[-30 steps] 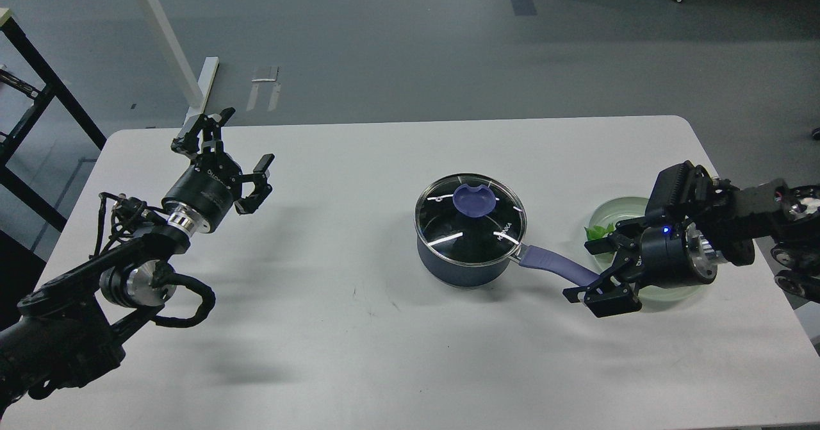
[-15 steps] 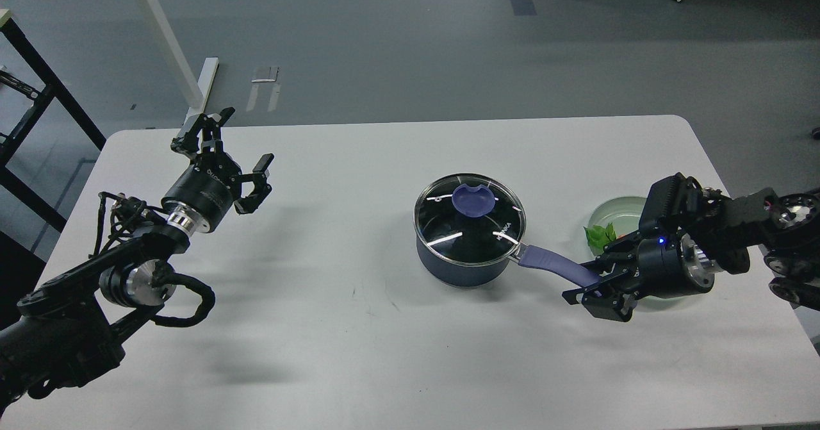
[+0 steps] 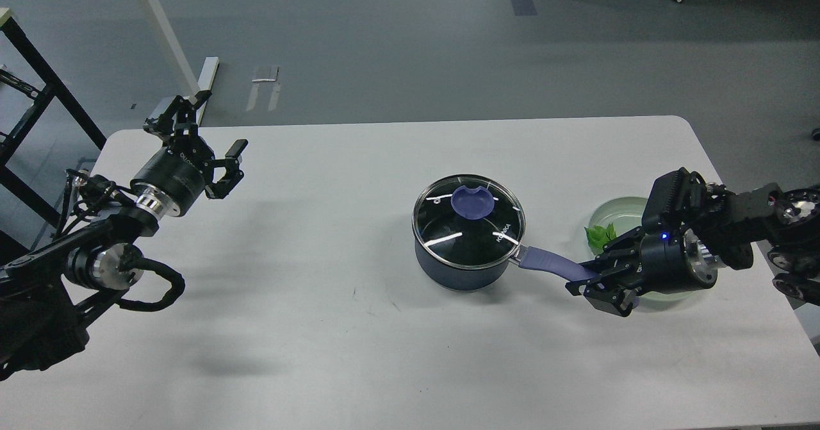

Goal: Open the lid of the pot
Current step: 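Reach the left gripper over the pan to the purple lid knob, then close the left gripper on the purple lid knob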

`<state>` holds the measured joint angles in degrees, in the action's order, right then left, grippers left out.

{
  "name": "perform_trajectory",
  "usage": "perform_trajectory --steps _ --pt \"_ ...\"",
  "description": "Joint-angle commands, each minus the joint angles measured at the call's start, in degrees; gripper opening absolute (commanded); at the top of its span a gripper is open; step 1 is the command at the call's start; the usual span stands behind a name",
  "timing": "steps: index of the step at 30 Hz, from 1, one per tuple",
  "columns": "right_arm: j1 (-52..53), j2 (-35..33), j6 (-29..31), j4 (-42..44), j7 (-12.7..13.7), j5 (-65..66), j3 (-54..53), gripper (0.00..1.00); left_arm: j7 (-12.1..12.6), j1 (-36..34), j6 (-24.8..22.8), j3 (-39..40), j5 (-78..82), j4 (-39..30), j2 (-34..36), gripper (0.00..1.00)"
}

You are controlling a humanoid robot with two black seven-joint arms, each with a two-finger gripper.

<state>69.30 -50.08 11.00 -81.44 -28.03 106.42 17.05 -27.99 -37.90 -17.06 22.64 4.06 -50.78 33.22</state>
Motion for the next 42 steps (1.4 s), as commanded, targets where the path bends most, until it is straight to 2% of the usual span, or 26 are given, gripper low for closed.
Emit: perform_trajectory --steps 1,3,4,8,10,14,17,21,24,33,39,42 --pt "-0.04 -0.02 -0.01 0.05 0.03 -0.07 0.00 0.31 -0.01 -0.77 -1.05 -0.14 2.36 0.77 0.18 0.99" --pt "-0.04 -0.02 -0.01 0.05 0.03 -0.07 0.00 0.31 -0.01 -0.77 -1.05 -0.14 2.36 0.77 0.18 0.99" --pt "-0.04 -0.02 0.08 -0.04 0.03 -0.24 0.00 0.31 -0.01 -5.65 -8.10 0.20 22.72 2.77 2.27 0.99" --pt "0.05 -0.02 -0.01 -0.04 0.03 -0.33 -0.09 0.31 -0.01 -13.32 -7.91 -0.14 46.33 2.27 1.85 0.99" --pt "0.05 -0.02 -0.01 -0.04 0.03 -0.33 -0.09 0.31 -0.01 -15.88 -6.33 -0.06 57.33 0.78 1.76 0.99" --pt "-0.04 -0.02 -0.01 -0.04 0.03 -0.42 0.00 0.31 -0.01 -19.05 0.34 -1.54 73.69 -6.16 0.71 0.99" --pt "-0.04 -0.02 -0.01 -0.04 0.03 -0.42 -0.09 0.31 -0.01 -21.86 4.03 -7.07 84.68 -12.13 -0.87 0.99" --pt "-0.04 -0.02 -0.01 -0.04 0.03 -0.42 0.00 0.31 -0.01 -24.93 11.06 -14.19 92.43 -15.31 -5.17 0.99" --pt "-0.04 -0.02 -0.01 -0.04 0.03 -0.42 0.00 0.31 -0.01 -27.75 13.01 -18.24 96.83 -14.44 -9.56 0.99" --pt "0.05 -0.37 -0.01 -0.04 0.03 -0.51 0.53 0.31 -0.01 -28.28 16.43 -21.14 102.81 -4.25 -22.05 0.99" --pt "0.05 -0.63 -0.01 -0.13 0.03 -0.60 0.53 0.31 -0.01 -28.20 19.78 -23.87 103.69 3.66 -27.41 0.99" --pt "0.05 -0.89 -0.01 -0.13 0.03 -0.60 0.53 0.31 -0.01 -27.84 20.04 -24.23 103.69 4.55 -28.12 0.99"
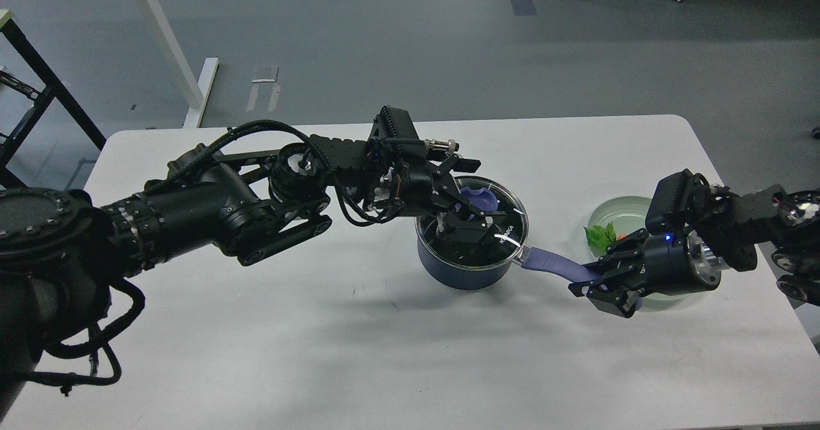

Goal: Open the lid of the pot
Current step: 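Close the left gripper on the purple lid knob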

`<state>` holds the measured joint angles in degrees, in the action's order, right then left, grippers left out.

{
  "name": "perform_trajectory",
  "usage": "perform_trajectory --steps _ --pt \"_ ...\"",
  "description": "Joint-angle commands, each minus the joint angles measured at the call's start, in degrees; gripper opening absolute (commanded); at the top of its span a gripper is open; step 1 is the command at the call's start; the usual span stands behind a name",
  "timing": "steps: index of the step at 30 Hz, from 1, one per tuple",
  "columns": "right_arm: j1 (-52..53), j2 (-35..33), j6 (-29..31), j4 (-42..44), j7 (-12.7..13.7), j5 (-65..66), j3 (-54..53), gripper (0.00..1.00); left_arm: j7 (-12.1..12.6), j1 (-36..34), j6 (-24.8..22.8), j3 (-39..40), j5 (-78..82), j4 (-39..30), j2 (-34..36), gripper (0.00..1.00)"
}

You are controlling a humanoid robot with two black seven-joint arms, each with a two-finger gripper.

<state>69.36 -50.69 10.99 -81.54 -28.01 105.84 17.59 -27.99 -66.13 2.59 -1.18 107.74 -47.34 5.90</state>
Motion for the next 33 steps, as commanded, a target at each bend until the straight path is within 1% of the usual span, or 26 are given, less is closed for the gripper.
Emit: perform_trajectory --steps 1,5,17,23,25,27,29,30,31,32,33 --pt "-0.01 -0.46 -0.01 -0.11 0.01 -0.02 -0.01 0.31 -0.01 0.57 0.40 -0.40 0.02 1.11 -0.80 0.99" --pt "-0.01 -0.55 -0.01 -0.28 0.01 -0.10 -0.01 0.31 -0.01 1.01 0.40 -1.10 0.11 1.55 -0.98 0.99" --pt "-0.01 -0.63 -0.01 -0.46 0.01 -0.37 -0.01 0.32 -0.01 1.53 0.48 -1.19 0.02 6.82 -4.14 0.99" --pt "-0.01 -0.63 -0.01 -0.46 0.01 -0.37 -0.01 0.32 -0.01 2.15 0.40 -1.19 -0.16 7.00 -4.32 0.96" --pt "-0.01 -0.63 -0.01 -0.46 0.01 -0.37 -0.01 0.32 -0.01 2.15 0.40 -1.28 -0.07 7.09 -4.23 0.91" --pt "-0.01 -0.55 -0.01 -0.46 0.01 -0.46 -0.01 0.32 -0.01 2.24 0.40 -1.28 -0.16 7.00 -4.23 0.78" --pt "-0.01 -0.63 -0.01 -0.46 0.01 -0.46 -0.01 0.32 -0.01 2.24 0.40 -1.28 -0.07 7.09 -4.23 0.69" --pt "-0.01 -0.63 -0.01 -0.46 0.01 -0.46 -0.01 0.32 -0.01 2.24 0.40 -1.28 -0.16 7.09 -4.23 0.63" --pt "-0.01 -0.63 -0.01 -0.46 0.01 -0.46 -0.01 0.32 -0.01 2.24 0.40 -1.28 -0.16 7.09 -4.23 0.63" --pt "-0.01 -0.63 -0.01 -0.46 0.01 -0.46 -0.01 0.32 -0.01 2.32 0.40 -1.28 -0.07 7.00 -4.23 0.51" --pt "-0.01 -0.63 -0.01 -0.46 0.01 -0.46 -0.01 0.32 -0.01 2.33 0.40 -1.28 -0.07 7.00 -4.23 0.48"
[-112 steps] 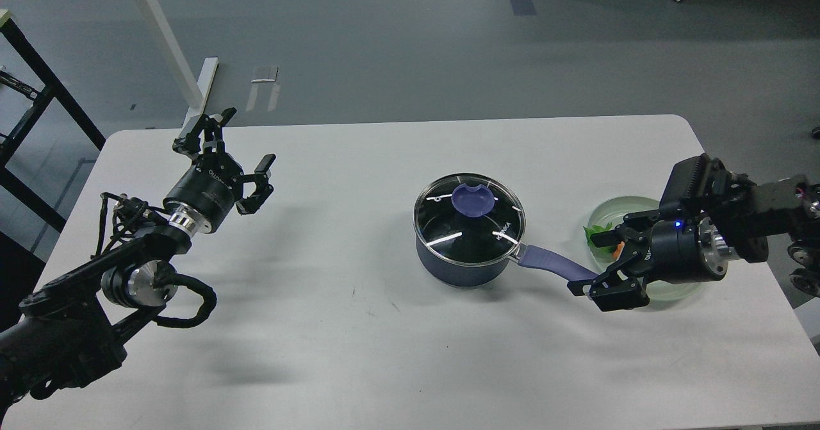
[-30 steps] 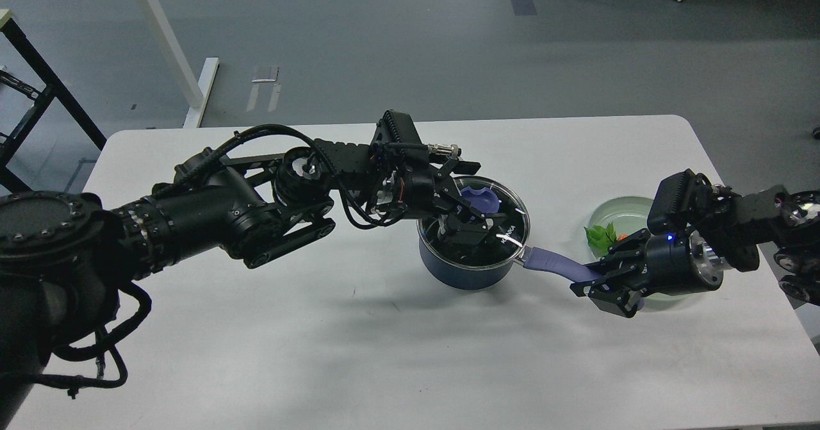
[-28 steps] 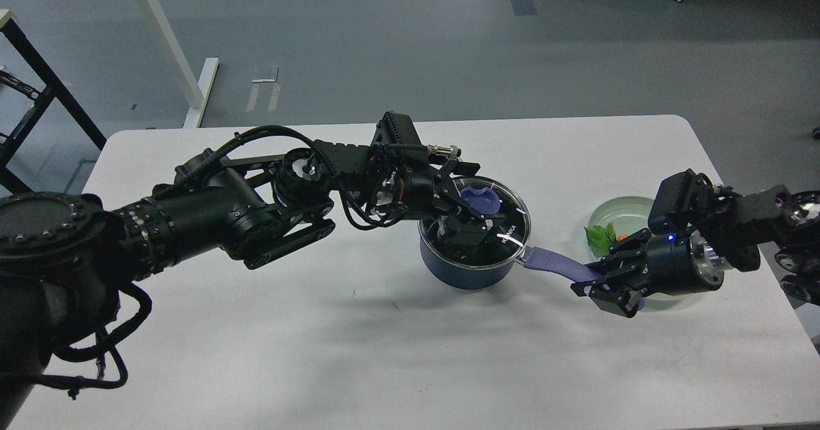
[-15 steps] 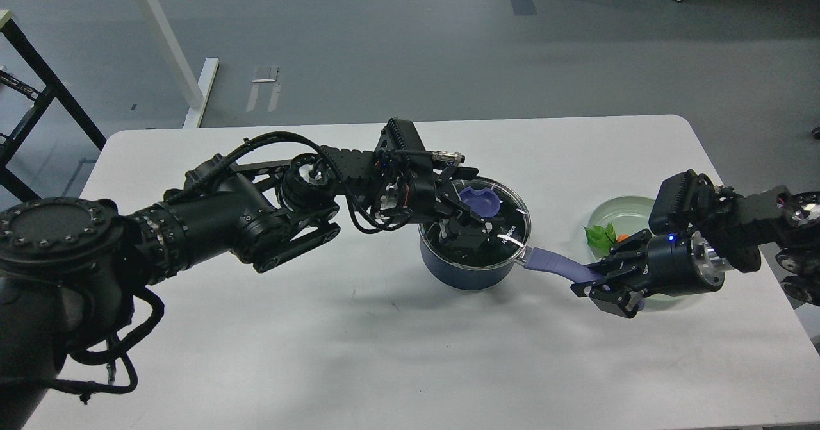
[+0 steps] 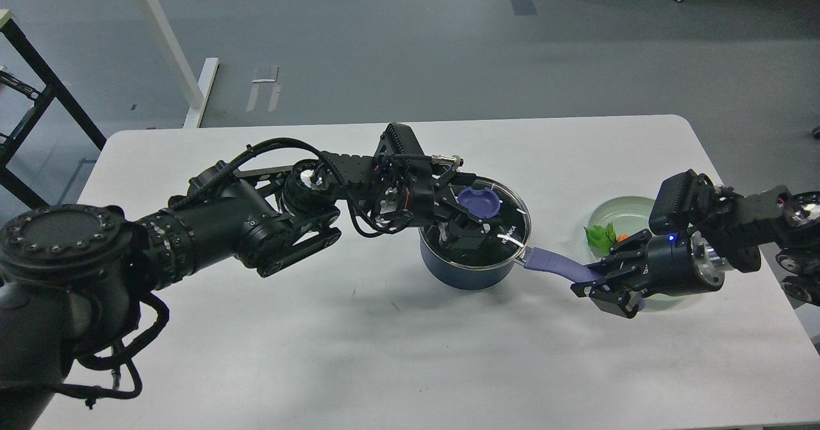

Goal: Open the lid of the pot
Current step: 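Close the left gripper on the purple lid knob, then lift the glass lid off the pan and carry it toward the left arm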

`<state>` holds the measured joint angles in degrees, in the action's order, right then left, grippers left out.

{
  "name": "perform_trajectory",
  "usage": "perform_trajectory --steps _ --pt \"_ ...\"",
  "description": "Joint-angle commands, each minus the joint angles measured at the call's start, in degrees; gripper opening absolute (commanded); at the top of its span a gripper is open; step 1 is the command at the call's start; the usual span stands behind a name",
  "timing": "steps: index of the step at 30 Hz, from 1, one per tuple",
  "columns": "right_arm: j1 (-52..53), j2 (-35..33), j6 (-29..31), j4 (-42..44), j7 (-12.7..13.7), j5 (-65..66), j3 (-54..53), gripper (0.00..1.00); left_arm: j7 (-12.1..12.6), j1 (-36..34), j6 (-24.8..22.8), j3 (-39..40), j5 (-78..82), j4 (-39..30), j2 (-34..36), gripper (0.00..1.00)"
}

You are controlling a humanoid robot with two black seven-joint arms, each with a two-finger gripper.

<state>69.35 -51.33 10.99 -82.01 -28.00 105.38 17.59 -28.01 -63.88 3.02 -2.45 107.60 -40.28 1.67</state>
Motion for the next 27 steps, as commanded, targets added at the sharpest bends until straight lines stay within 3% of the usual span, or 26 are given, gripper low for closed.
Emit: perform_trajectory --steps 1,5,9,18,21,27 --pt "0.00 0.00 0.00 0.00 0.00 0.00 -0.01 0.32 0.01 0.07 -0.03 -0.01 -0.02 -0.15 0.00 0.43" --pt "0.00 0.00 -0.09 0.00 0.00 0.00 -0.01 0.32 0.01 -0.11 0.06 0.07 -0.02 -1.38 1.05 0.32" --pt "0.00 -0.08 -0.18 0.00 0.00 0.00 -0.01 0.33 0.01 -0.72 0.23 0.25 -0.28 -4.10 4.20 0.32" --pt "0.00 -0.17 -0.18 0.00 0.00 0.00 -0.09 0.33 0.01 -0.90 0.58 0.34 -2.12 -22.81 30.11 0.33" --pt "0.09 -0.08 -0.18 0.00 0.00 0.00 -0.09 0.33 0.01 1.64 3.47 0.07 -2.83 -26.78 38.30 0.33" --pt "0.09 0.09 -0.18 0.00 0.00 0.00 -0.01 0.33 0.01 12.62 12.00 0.16 -2.92 -26.96 46.13 0.34"
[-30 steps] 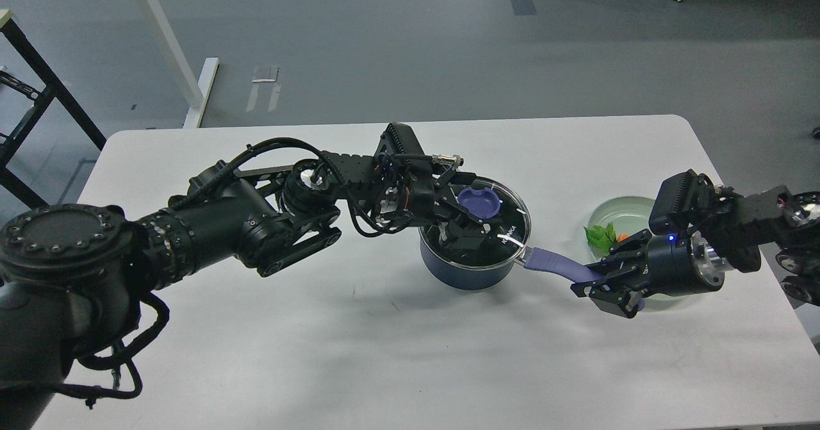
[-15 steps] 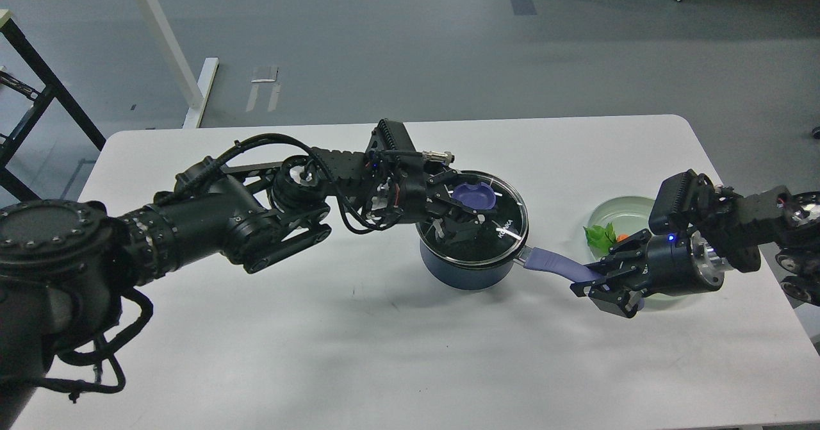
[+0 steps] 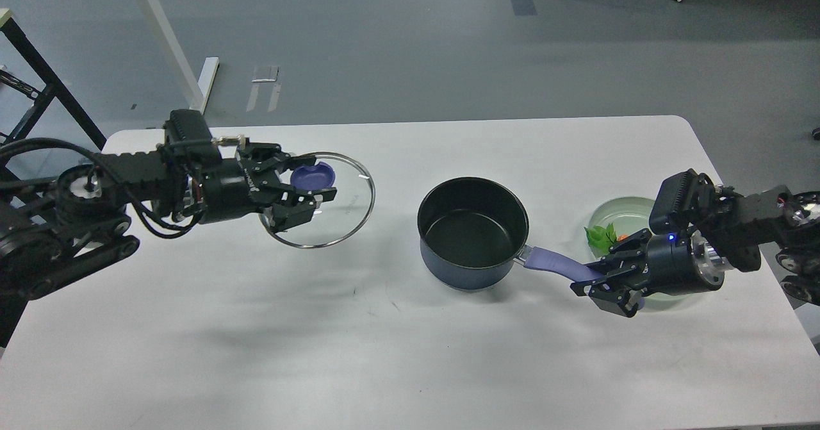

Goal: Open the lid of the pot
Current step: 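Lift the glass lid off the pan and carry it toward the left arm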

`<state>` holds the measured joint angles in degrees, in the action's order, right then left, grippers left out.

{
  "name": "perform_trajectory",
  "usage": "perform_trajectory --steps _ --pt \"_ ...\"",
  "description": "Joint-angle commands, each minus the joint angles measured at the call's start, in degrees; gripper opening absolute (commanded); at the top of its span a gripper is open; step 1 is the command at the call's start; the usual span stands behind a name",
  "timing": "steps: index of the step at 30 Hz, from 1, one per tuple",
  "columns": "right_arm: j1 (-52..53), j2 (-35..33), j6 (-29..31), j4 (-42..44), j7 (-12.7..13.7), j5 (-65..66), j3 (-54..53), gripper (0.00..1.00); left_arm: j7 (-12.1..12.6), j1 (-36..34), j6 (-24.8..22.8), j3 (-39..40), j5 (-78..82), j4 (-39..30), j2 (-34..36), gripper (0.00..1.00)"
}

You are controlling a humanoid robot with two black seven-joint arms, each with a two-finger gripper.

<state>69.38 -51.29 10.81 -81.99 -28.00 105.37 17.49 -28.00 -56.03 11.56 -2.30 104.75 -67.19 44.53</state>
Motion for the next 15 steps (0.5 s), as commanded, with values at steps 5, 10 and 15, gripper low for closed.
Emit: perform_trajectory --steps 5,10,15 --pt "0.06 0.14 0.00 -0.02 0.00 0.01 0.00 0.33 0.00 10.84 10.75 0.28 -0.07 1.97 3.90 0.35" --pt "-0.03 0.14 0.00 -0.02 0.00 0.01 0.00 0.33 0.00 14.10 12.43 0.36 -0.07 6.10 3.46 0.36" --pt "-0.03 0.14 -0.08 -0.02 0.00 0.01 0.00 0.33 0.00 15.95 12.87 0.01 0.19 9.10 3.37 0.38"
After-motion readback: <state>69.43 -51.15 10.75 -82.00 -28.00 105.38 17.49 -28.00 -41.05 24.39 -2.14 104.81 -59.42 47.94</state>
